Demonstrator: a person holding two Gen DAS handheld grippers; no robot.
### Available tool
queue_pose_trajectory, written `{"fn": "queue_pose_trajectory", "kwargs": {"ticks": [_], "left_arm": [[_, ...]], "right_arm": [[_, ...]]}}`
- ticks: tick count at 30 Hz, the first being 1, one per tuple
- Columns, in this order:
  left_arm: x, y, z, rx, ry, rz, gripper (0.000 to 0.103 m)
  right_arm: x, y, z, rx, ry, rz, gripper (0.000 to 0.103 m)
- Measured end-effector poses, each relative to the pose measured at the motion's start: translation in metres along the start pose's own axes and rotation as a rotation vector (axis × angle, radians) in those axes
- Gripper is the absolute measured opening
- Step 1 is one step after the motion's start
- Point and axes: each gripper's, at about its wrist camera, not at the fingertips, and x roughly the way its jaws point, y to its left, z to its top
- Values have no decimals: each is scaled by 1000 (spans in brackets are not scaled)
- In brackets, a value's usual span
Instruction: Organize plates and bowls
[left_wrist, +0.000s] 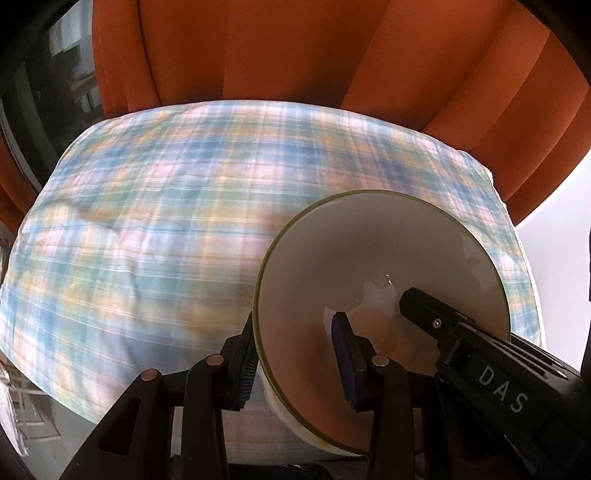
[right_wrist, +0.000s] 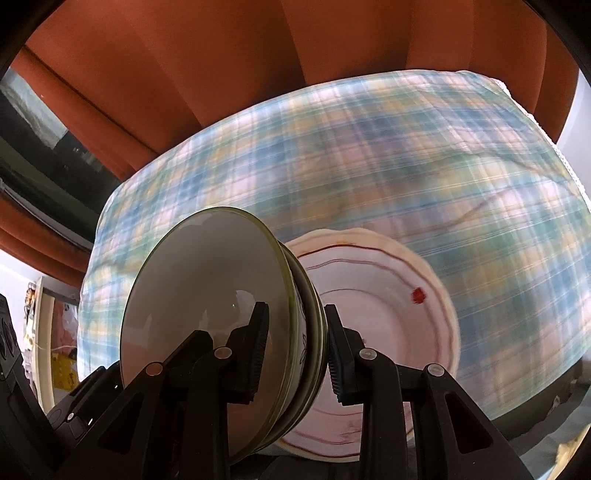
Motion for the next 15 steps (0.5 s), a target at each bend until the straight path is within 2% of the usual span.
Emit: {"fn": "queue_pose_trajectory", "kwargs": {"ticks": [10,15], "left_arm": [[18,-33,-21,-56,50,10,36],[17,-41,-26,-65,49,41,36]], "right_arm": [[3,-43,-4,-28,53,-6,33],[5,-55,-6,-36,71,19,33]]}}
